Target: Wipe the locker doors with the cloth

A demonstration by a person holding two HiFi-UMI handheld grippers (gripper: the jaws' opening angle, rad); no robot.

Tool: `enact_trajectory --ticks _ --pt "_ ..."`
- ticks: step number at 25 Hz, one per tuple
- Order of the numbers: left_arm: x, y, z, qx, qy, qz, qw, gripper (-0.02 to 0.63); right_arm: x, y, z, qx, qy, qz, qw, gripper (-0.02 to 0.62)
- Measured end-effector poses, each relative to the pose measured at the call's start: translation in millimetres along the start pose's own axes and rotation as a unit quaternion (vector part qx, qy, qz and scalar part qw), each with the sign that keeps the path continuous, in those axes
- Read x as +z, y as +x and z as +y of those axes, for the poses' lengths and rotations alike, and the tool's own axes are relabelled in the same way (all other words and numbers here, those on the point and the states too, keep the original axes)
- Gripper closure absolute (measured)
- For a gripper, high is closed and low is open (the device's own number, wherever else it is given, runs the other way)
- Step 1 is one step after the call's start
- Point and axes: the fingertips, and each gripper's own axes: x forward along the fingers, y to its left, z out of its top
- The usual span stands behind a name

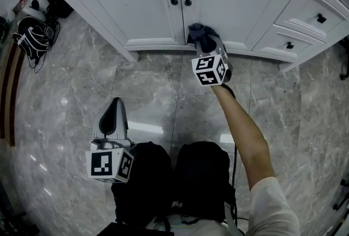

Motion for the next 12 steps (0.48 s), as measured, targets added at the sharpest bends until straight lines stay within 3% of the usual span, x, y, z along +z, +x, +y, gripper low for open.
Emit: enact_trajectory --ticks 12 --pt "-4.9 8.6 -1.0 0.004 0.000 0.011 0.9999 0.604 -32.0 -2.9 -14.0 0.002 -0.021 0.013 1.000 0.514"
